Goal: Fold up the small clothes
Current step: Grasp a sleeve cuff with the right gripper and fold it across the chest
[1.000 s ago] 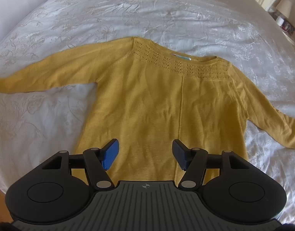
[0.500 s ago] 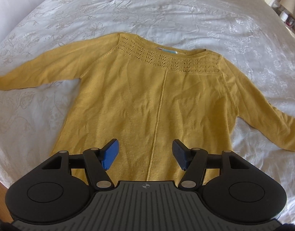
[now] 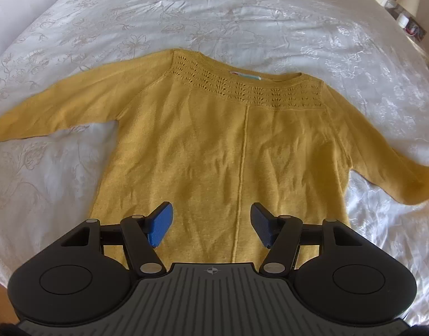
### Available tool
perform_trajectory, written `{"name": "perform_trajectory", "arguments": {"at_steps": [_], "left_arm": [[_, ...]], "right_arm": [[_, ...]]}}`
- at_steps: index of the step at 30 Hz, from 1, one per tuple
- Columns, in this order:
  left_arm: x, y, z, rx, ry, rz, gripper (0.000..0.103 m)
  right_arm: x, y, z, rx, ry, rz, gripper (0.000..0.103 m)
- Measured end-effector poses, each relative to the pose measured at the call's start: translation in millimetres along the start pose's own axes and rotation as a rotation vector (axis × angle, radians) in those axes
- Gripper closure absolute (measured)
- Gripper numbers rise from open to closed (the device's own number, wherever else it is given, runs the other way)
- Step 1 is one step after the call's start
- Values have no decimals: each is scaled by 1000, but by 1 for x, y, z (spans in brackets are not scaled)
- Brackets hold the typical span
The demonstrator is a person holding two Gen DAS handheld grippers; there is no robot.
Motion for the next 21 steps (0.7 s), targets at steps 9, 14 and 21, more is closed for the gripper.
{"name": "perform_trajectory", "arguments": {"at_steps": [9,14,21], "left_arm": [[-72,7,7,14,-26,38,43],[-119,8,10,19,10,52,43],[-168,6,12,17,58,68,43]], "right_arm": [[-211,-12,37,53,334,158,94],[-315,-76,5,-51,469,247,94],[-405,-202,-64,-226,479,393,92]]}}
Point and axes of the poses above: each gripper's, at about its wrist camera, not at the fingertips, and z roughly against the way its jaws point, x to its right, y to its top, the point moved 3 cm from there along -z, roughly the way its jaws point, and after that the axes turned 10 degrees about -y, right-handed, at the moved point
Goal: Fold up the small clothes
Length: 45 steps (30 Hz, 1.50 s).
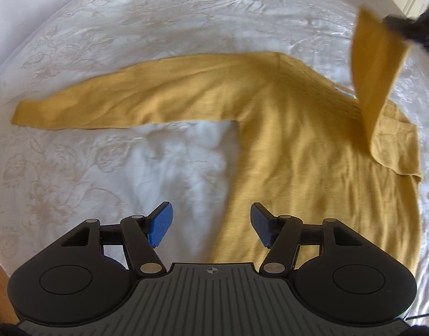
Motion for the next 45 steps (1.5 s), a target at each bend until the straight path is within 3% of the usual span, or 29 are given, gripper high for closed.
{"name": "perform_trajectory", "arguments": {"at_steps": [2,5,7,8,9,20,32,33,34,36,41,45], "left_arm": [[-9,1,-1,-1,6,1,43],[-16,4,-4,0,3,-4,43],[-17,8,-6,8,-8,-13,43],[-16,11,-8,13,-13,-20,43],[-14,14,-10,18,-20,-26,43],[28,72,-70,60,-125,-75,43],[45,112,-158,-60,-103,-38,43],[46,112,-162,-65,-106,-45,49],[49,113,-164,-57,-110,-60,71],[55,114,-161,-30,-124,-110,97],[59,120,-137,86,-50,-162,98],[51,123,-149,23,-55,-132,98]], "right_arm": [[-9,-21,-25,-44,0,13,85],[-29,-48,-41,-71,-56,71,84],[-29,-59,-42,-68,-107,99,69],[-27,-64,-42,-66,-126,97,57],[-21,-67,-39,-65,-139,88,53],[71,-96,25,-90,-360,31,51],[157,-105,55,-114,-502,-88,49],[164,-103,54,-113,-505,-103,49],[172,-101,53,-114,-508,-120,49],[185,-97,51,-116,-519,-142,49],[220,-84,43,-126,-545,-171,48],[244,-70,30,-133,-545,-177,48]]}}
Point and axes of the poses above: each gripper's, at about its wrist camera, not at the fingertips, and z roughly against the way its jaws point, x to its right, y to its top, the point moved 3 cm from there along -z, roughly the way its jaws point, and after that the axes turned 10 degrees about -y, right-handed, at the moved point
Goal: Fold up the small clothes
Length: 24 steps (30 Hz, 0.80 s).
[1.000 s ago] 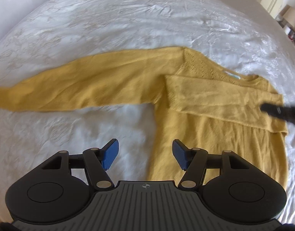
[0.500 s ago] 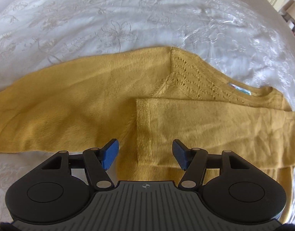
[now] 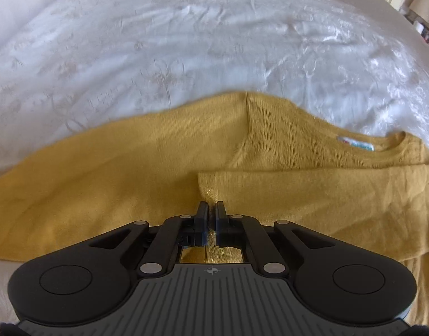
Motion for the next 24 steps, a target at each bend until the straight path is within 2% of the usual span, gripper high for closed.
{"name": "perform_trajectory", "arguments": {"at_steps": [2,5,10,13,14,15,16,17,19,21,23,24], "left_arm": [[-2,-3,-12,-41,12,-11,98],[-7,-7,-17,-50,28,-7,98],[-18,-5,-20,-62,125,9,98],[-25,-5,-23,-74,117,20,98],[-26,-4,-23,-75,113,20,98],[-26,-4,-22,-76,112,14,98],[-25,-4,-22,-77,112,4,98],[-25,-4,-23,-78,113,-8,98],[-22,-4,-24,-78,117,-33,98],[-19,-5,-25,-78,128,-59,98],[-14,-5,-27,-76,144,-83,98],[-12,-5,-28,-75,153,-97,98]], "right_arm": [[2,10,-11,-4,16,-15,48],[3,24,-28,-18,38,-33,48],[1,34,-48,-60,97,-52,48],[-4,31,-61,-103,127,-47,49],[-6,30,-64,-113,128,-48,54],[-8,30,-66,-120,130,-50,72],[-11,31,-66,-129,140,-49,84],[-14,32,-65,-134,147,-38,88],[-28,38,-51,-95,107,84,89],[-40,45,-32,-13,5,233,94],[-41,50,-31,22,-99,306,94],[-38,51,-38,5,-123,310,94]]}}
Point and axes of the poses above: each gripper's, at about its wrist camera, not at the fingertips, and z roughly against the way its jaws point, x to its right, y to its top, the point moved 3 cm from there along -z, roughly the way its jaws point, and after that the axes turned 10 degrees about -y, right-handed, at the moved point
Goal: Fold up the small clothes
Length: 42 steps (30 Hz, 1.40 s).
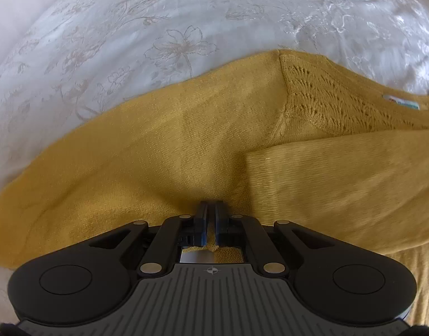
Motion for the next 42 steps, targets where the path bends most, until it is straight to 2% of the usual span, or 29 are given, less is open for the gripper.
{"name": "perform_trajectory", "arguments": {"at_steps": [2,4,6,7,9,10,12,15,20,24,27,31,40,42], "left_arm": [[3,1,0,-4,16,-30,98],[4,1,7,1,10,-36,97],[1,-2,15,12,-19,-7,96],[-1,-5,20,16,-34,9,95],[-4,-13,31,25,-50,34,91],[-4,-18,37,31,-54,43,85],[-6,-30,49,42,-63,55,80],[-1,-53,63,29,-96,51,77],[11,-100,71,-38,-135,18,76],[19,-136,72,-84,-130,-21,75],[20,-157,71,-113,-134,-10,71],[17,-168,72,-118,-143,28,62],[15,-169,64,-110,-124,69,55],[16,-170,63,-98,-110,83,52]], "right_arm": [[4,0,-12,-32,29,-24,94],[8,-2,-9,-5,39,-49,88],[15,-4,0,18,46,-98,74],[19,-7,6,27,69,-135,69],[27,-15,19,39,109,-196,52],[29,-20,25,40,114,-212,51],[32,-32,34,29,120,-228,51],[31,-60,45,-12,158,-268,50],[19,-112,53,-100,197,-281,50],[13,-152,60,-159,229,-271,43],[13,-178,67,-193,254,-269,43],[18,-203,77,-226,289,-268,43],[26,-238,86,-274,376,-222,43],[27,-244,85,-283,392,-209,47]]}}
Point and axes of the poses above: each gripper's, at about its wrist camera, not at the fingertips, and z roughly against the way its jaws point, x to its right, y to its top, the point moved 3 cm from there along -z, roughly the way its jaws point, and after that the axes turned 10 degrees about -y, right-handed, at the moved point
